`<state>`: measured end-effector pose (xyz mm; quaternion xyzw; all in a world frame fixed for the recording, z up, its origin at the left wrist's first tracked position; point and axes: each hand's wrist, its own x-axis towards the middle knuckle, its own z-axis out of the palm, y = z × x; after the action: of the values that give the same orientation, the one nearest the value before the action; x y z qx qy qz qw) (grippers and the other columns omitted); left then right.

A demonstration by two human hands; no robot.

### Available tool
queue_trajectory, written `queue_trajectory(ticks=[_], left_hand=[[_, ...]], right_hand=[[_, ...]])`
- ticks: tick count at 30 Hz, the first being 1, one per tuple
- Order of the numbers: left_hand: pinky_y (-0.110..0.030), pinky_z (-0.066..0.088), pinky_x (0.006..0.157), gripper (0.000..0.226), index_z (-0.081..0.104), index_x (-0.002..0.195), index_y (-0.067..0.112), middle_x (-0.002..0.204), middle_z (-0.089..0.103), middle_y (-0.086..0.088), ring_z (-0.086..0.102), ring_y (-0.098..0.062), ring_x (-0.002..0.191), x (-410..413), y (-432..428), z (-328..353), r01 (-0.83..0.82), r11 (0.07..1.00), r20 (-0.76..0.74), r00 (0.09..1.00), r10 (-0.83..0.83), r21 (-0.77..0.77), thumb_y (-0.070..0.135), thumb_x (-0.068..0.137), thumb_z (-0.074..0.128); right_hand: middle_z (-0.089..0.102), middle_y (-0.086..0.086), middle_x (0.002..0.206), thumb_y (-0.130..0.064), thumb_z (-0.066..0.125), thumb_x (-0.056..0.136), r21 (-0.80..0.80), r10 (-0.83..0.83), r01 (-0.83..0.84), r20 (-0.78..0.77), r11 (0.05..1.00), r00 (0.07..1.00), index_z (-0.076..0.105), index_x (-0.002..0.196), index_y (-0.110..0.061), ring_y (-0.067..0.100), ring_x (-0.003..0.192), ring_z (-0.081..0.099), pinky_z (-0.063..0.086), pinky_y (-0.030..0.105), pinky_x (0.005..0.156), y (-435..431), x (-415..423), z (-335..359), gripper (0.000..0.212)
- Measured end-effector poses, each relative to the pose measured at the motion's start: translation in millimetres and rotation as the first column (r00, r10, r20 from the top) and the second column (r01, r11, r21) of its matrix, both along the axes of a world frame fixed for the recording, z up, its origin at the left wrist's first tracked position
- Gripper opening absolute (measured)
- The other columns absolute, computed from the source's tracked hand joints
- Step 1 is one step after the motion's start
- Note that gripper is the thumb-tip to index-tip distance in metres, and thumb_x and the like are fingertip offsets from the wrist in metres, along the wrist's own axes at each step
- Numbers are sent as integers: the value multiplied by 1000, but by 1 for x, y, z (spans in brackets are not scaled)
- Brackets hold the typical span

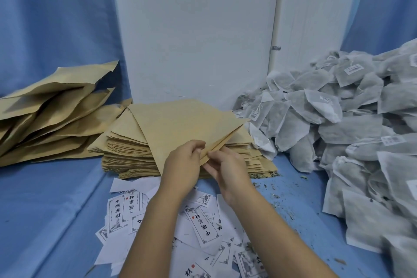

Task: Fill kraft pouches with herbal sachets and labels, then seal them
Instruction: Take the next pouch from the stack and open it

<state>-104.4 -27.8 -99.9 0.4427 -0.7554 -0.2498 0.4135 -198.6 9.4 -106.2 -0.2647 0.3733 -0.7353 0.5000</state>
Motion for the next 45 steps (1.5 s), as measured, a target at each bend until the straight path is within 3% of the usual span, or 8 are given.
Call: queue_trajectory(ticks=[6, 11, 15, 23, 31, 36, 40, 45], left_hand=[[-33, 43, 85, 31, 59, 120, 21, 119, 63, 2, 56, -21, 108, -5, 9, -1, 3, 970, 352, 932, 85, -242, 20, 93, 45], [-34, 42, 70, 24, 59, 109, 23, 99, 68, -1, 60, -24, 91, -8, 13, -1, -15, 938, 387, 909, 157, -345, 23, 97, 38], [-34, 42, 70, 25, 54, 116, 26, 103, 67, 0, 61, -24, 92, -14, 17, 3, 30, 921, 490, 853, 179, -389, 22, 96, 39], [-33, 35, 65, 24, 55, 112, 24, 97, 68, -3, 60, -28, 89, -20, 23, -1, -55, 934, 348, 919, 186, -353, 19, 96, 38], [-35, 41, 71, 24, 61, 110, 26, 99, 70, -1, 61, -28, 92, -13, 19, 4, -85, 926, 249, 950, 187, -369, 21, 95, 44], [-33, 47, 67, 44, 68, 107, 13, 101, 72, -3, 66, -31, 84, -4, 24, 4, -46, 850, 209, 961, 181, -524, -12, 71, 58], [-37, 40, 95, 64, 55, 130, 12, 135, 55, -4, 50, -27, 123, 21, 9, 2, -288, 893, 33, 948, 318, -346, -19, 75, 45], [-38, 28, 104, 51, 46, 133, 8, 140, 47, -12, 39, -26, 132, 9, 9, -4, -299, 919, 220, 908, 357, -257, -10, 87, 38]], right_hand=[[45, 3, 53, 15, 48, 82, 93, -117, 129, -131, 987, 984, 43, 57, -12, 10, 49, 44, 41, 18, 46, 1, 2, 0, 37], [51, -2, 43, 13, 46, 85, 78, -88, 84, 50, 993, 995, 50, 62, -6, 6, 37, 50, 50, 17, 46, 2, 1, 7, 30], [29, -4, 35, 11, 42, 88, 163, -151, 132, 113, 978, 982, 40, 60, -9, 5, 27, 28, 29, 13, 30, 1, 0, 11, 35], [31, -7, 30, 14, 46, 82, 172, -252, 248, 1, 953, 968, 35, 52, -10, 4, 24, 31, 26, 12, 30, 8, 0, 12, 40], [53, 0, 46, 10, 53, 84, 134, -273, 268, 22, 954, 962, 54, 58, -8, 8, 42, 50, 43, 16, 39, 6, 6, 8, 31], [66, 8, 69, -5, 53, 94, 236, -249, 205, 175, 950, 953, 61, 92, -7, 17, 61, 64, 56, 27, 49, 5, -13, 7, 9], [68, 16, 101, -7, 52, 95, 324, -375, 301, 198, 897, 906, 59, 104, -7, 25, 87, 67, 56, 27, 57, 8, -38, 5, 11], [64, 7, 99, -2, 48, 95, 204, -329, 297, 143, 933, 933, 58, 99, -12, 20, 94, 62, 54, 31, 75, 6, -25, 6, 14]])
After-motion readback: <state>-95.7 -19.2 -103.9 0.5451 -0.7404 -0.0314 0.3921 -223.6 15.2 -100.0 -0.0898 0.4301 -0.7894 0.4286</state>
